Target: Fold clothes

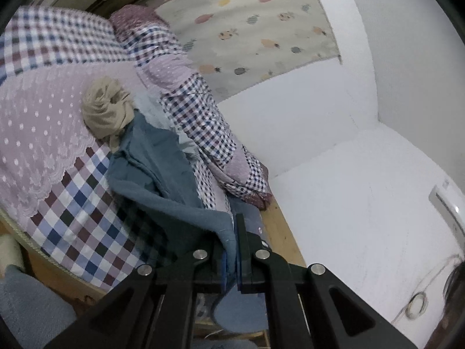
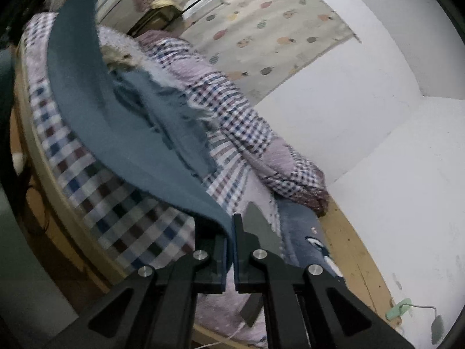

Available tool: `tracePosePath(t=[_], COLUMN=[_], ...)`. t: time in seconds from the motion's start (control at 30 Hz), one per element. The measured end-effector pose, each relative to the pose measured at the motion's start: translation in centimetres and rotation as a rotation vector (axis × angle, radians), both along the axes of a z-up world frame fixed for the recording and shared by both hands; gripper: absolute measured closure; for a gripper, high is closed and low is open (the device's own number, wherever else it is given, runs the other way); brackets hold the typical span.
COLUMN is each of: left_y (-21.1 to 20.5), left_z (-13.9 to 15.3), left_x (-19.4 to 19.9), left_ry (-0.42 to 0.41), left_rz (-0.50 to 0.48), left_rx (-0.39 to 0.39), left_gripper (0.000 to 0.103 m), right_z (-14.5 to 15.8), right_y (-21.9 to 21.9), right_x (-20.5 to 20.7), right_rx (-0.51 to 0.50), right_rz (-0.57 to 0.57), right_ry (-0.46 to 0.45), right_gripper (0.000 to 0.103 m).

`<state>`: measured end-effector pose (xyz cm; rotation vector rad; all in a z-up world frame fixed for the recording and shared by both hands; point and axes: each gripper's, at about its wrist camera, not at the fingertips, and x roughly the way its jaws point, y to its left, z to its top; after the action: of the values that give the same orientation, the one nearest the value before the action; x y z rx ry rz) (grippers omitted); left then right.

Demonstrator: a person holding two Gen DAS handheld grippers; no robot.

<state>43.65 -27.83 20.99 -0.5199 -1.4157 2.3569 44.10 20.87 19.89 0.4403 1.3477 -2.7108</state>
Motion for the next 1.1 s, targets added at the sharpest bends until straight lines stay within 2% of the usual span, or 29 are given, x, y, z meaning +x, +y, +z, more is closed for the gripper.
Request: tracePosePath(t=[0.27,0.43,0.67,0.83,0.97,1.1], left_y=[1.6,2.4,3.8,5.3,5.9,5.4], left_z=[5.1,8.0,12.1,15.4,17.2,16.8], left_x=[5.5,8.7,13.1,16.2,17.3,15.0], left_ry=[0.059,0.128,0.218,0.33,0.375,0.295], left_rz=[0.004,0.006,-0.014,-0.04,-0.064,-0.061], left_rx=[-0.169,-0.224,-0.29,-0.331,-0.373,-0.384], left_gripper=[0.101,0.101,0.101,0.101,0.101,0.101], right_z=[7.3,11.9,16.4,20.2,22.1,21.3], right_y=[1.8,2.6,3.0,4.6,5.6,5.8], right_x=[1.5,3.7,7.4,10.3,11.5,9.2], right_rx=[-0.032,-0.063,-0.078,-0.133,-0.192,-0.213], right_rz=[-0.005,0.003,0.043,0.039,0.061,0.063], right_ry=[0.109,0.199,0.289,0.379,0.378,0.286], right_gripper=[0.103,0.103,0.103,0.103,0.102,0.103])
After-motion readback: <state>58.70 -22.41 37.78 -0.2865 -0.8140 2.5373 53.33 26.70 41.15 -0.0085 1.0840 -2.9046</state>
